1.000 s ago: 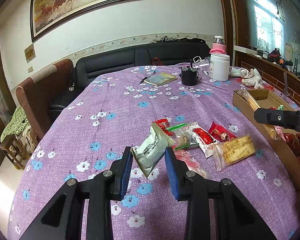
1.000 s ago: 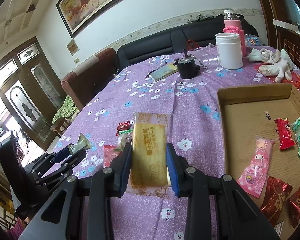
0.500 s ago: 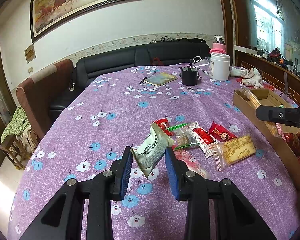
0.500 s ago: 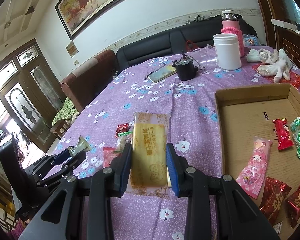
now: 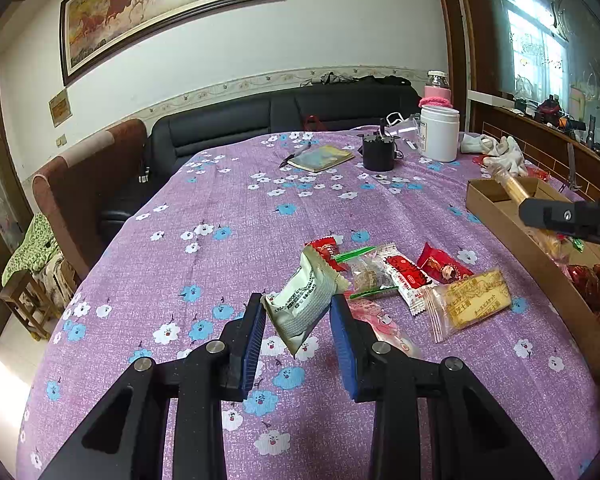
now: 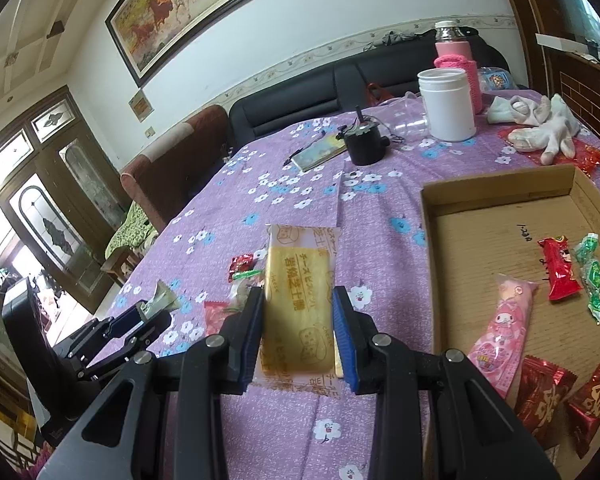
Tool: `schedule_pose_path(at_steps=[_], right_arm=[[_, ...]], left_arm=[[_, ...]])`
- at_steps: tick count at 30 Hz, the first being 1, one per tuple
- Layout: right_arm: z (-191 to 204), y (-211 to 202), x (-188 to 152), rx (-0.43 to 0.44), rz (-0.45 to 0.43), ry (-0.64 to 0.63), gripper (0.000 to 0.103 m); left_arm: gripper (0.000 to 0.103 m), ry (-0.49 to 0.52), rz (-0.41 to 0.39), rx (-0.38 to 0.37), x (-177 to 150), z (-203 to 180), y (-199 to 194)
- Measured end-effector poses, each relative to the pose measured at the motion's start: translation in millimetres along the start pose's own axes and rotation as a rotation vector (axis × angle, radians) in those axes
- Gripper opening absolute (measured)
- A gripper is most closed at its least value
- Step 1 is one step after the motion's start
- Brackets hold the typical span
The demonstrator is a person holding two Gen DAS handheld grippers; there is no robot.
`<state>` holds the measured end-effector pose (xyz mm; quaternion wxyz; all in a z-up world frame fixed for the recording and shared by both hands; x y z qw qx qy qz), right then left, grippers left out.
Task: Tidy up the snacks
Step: 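Carry both snacks into the cardboard tray and open both grippers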
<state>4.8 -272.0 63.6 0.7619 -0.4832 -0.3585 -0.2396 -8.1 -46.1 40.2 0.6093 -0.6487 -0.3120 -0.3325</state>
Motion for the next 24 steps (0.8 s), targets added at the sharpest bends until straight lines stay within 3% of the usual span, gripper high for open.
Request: schedule_pose_path(at_steps=[13, 19, 24], right_arm=[[-38, -22, 9, -0.050, -0.057, 0.100, 0.032], [-91, -47, 11, -0.133, -0.109, 0.249, 0.032], [-140, -60, 2, -0.262, -0.082, 0.395, 0.032]], left_arm=[[0.035, -0.016, 0.044, -0.035, 4, -1, 4], [0.035, 0.001, 0.080, -0.120, 17, -26, -10], [0.035, 0.050, 0.125, -0.277, 32, -86, -22]])
Point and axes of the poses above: each gripper's, at about its wrist camera, not at the fingertips, and y roughly the way its jaws point, z to its left, x to its top, the point moved 1 cm from there along y, roughly the way its jaws point, and after that the axes turned 10 degrees about -y, right-handed, at the moved point
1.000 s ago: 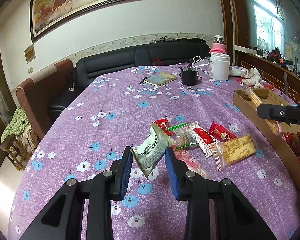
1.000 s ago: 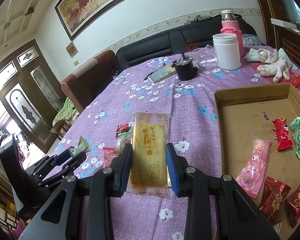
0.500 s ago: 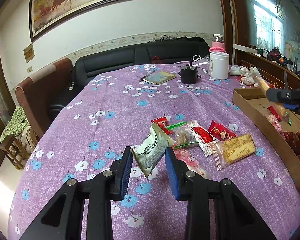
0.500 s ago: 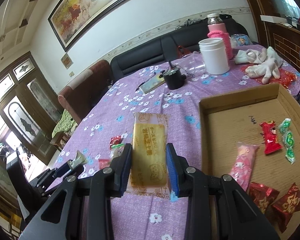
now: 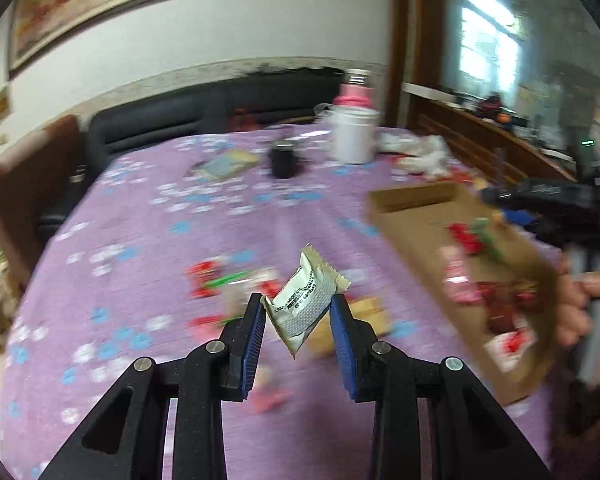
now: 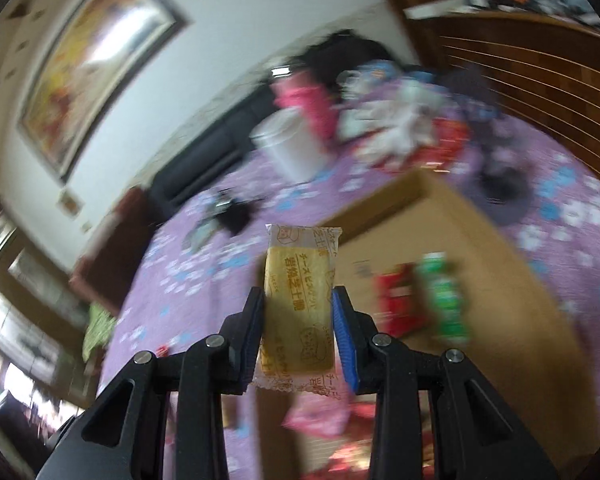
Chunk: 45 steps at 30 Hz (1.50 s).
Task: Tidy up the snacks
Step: 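Carry both snacks into the cardboard tray and open both grippers, then grasp the pink bar with the left gripper while the right grasps a yellow cake bar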
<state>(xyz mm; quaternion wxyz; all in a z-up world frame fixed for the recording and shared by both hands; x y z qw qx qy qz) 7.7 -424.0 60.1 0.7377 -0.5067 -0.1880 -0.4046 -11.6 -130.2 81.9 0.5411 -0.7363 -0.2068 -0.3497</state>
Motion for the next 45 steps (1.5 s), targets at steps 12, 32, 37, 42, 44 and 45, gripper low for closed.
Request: schedule_pose_path(at_steps=[12, 32, 37, 42, 44, 45], right_arm=[[-44, 13, -5, -0.079, 0.100, 0.133, 0.033], [-17, -2, 3, -0.044, 0.009, 0.051, 0.038], [9, -1, 1, 0.003, 0.001, -0.039, 0.038], [42, 6, -10, 0.056, 0.031, -0.142, 0.038], [57, 12, -17, 0.080, 0.054, -0.187, 0.038], [64, 15, -20, 0.097, 0.070, -0.207, 0.038]], left_arm=[[0.034, 0.042, 0.212, -0.256, -10, -129, 55], [0.037, 0.041, 0.218, -0.262, -14, -125, 43], [0.038, -0.017, 0.214, -0.229, -11, -87, 29], [0.038, -0.107, 0.205, -0.166, -12, -30, 17], [0.038, -0.141, 0.196, -0.129, -13, -3, 11], [0.038, -0.159, 0.193, -0.107, -13, 10, 8]])
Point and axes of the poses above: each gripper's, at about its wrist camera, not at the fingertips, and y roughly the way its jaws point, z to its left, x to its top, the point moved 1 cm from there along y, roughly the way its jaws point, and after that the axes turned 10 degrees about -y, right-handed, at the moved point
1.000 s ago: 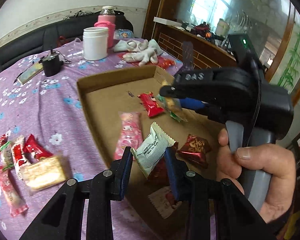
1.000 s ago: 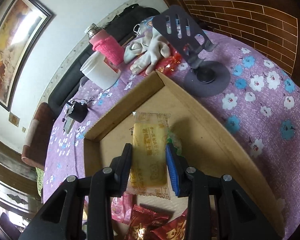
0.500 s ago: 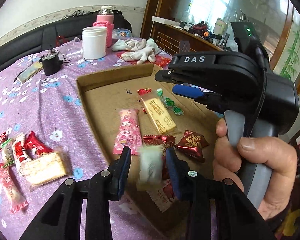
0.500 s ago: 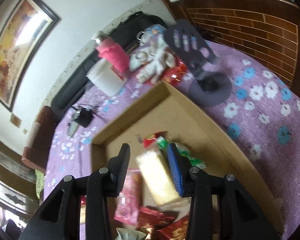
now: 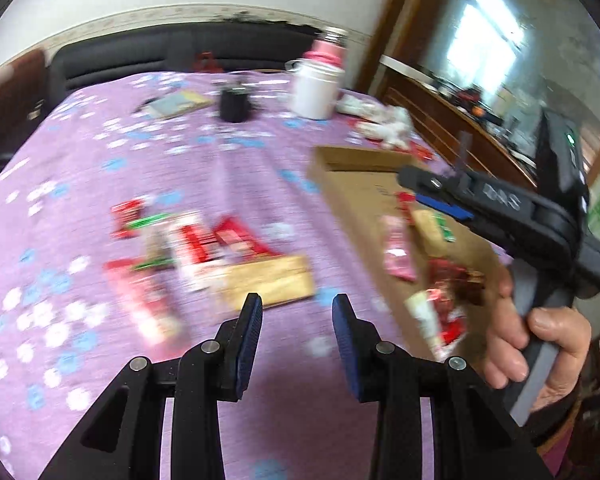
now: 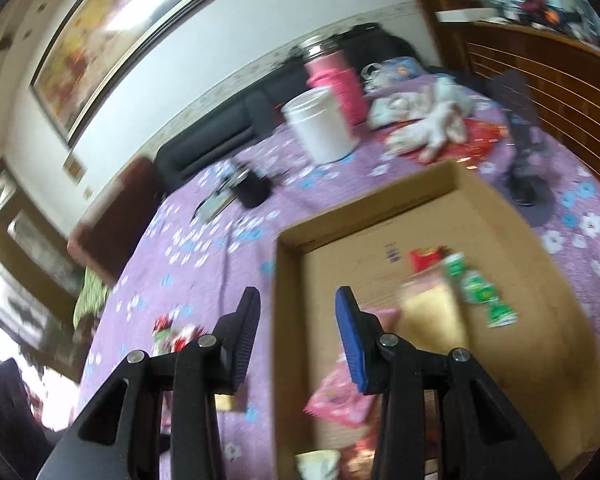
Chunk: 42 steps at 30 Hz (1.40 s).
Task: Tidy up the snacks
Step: 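Grasp the pink bar with the left gripper while the right grasps a yellow cake bar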
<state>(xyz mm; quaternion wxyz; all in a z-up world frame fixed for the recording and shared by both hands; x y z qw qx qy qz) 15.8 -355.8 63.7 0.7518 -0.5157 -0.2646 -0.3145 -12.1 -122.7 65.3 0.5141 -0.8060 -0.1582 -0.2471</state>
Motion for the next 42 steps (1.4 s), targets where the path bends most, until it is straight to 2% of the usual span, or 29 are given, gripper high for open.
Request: schedule_pose_path(at_steps=[3, 5, 8, 12, 17, 22, 23, 25, 29, 33, 37, 42], right_arm=[[26, 13, -10, 0.074, 0.057, -0.050, 0.038], [46, 27, -19, 0.127, 0.106, -0.078, 0.042], [63, 40, -31, 0.156, 0.157, -0.099, 0.043], [68, 37, -31, 0.123, 0.134, -0.130, 0.043], [66, 35, -29, 0.118, 0.121, -0.128, 0.043], [66, 34, -30, 0.117, 0.119, -0.135, 0.043], [67, 34, -31, 0.115, 0.120, -0.139, 0.043], [70, 35, -32, 0.109, 0.126, -0.157, 0.043], [86, 40, -36, 0.098, 0.133, -0.228, 0.048], [97, 59, -37, 0.057, 0.208, -0.224, 0.049], [106, 81, -26, 0.017, 0.254, -0.243, 0.049], [96, 110, -25, 0.003, 0.335, -0.207, 0.049]], left_arm=[[0.038, -0.070, -0.014, 0.044, 1, 35, -9], [0.038, -0.121, -0.013, 0.068, 4, 56, -9], [0.038, -0.199, 0.008, 0.105, 8, 77, 0], [0.038, -0.256, 0.061, 0.114, 11, 91, 17], [0.038, -0.266, 0.105, 0.118, 16, 86, 43], [0.036, -0.233, 0.043, 0.141, 19, 83, 49], [0.032, -0.236, 0.032, 0.141, 19, 86, 48], [0.030, -0.239, 0.025, 0.129, 22, 94, 46], [0.030, -0.273, 0.007, 0.137, 26, 115, 40], [0.030, -0.301, 0.009, 0.127, 27, 123, 38], [0.030, -0.287, 0.009, 0.137, 27, 120, 38], [0.030, -0.290, 0.010, 0.130, 27, 122, 38]])
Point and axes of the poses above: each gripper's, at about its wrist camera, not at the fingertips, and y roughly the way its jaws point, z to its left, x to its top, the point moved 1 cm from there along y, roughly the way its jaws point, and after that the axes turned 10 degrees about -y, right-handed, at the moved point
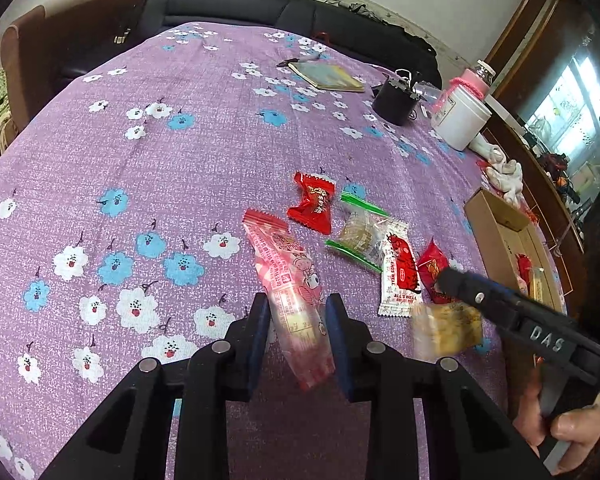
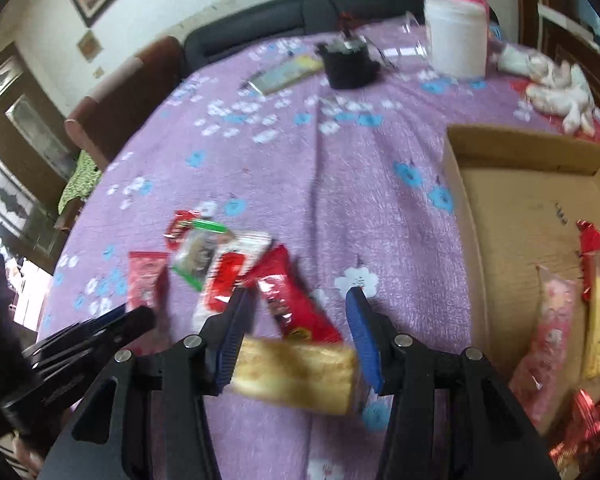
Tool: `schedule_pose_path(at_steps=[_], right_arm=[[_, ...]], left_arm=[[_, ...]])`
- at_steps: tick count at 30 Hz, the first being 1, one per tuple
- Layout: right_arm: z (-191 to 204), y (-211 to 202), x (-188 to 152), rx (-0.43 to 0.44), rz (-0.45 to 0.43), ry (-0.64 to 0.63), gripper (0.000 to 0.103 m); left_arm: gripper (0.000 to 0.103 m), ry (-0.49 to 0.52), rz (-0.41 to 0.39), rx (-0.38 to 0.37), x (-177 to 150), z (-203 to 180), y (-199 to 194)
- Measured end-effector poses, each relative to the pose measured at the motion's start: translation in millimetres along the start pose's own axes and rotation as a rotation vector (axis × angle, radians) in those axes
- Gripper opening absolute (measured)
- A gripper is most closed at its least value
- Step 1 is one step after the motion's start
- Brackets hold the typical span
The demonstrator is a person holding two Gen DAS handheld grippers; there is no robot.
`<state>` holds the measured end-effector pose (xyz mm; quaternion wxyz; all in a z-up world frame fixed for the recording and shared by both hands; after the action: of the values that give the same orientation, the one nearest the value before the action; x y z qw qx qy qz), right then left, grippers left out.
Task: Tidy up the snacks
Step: 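Grasp the pink bar with the left gripper while the right grasps a yellow cake bar, then hold the pink bar in the left gripper while the right holds the cake bar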
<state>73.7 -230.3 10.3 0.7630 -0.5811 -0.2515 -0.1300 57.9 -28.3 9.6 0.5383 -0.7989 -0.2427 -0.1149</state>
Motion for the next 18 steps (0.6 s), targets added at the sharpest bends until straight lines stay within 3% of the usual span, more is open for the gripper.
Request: schedule_pose_path(at_steps=[6, 11, 15, 18], right_arm=[[19, -18, -36, 0.146, 0.075, 0.019, 0.052], [46, -33, -52, 0.233, 0.106, -0.179, 0.054], [69, -32, -56, 0.118, 0.096, -0.400, 0.056], [84, -28, -65, 0.097, 0.105, -0.553, 0.056]], left_arm=[[0.030, -0.018, 0.003, -0.007, 1, 3, 0], [0.030, -0.021, 0.003, -0.009, 2, 3, 0], [0.030, -0.014, -0.001, -0.005, 2, 3, -1], [0.030, -0.014, -0.001, -0.008, 2, 4, 0]])
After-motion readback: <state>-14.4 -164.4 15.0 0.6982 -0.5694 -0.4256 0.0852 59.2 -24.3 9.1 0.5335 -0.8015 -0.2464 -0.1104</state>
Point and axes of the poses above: each gripper's, at about its wrist camera, not at the fingertips, and y roughly the way its jaws point, z to its left, x to its top, the point moved 1 cm from there along y, roughly the way its jaws point, and after that the axes turned 10 degrees about -y, right-handed, at the moved point
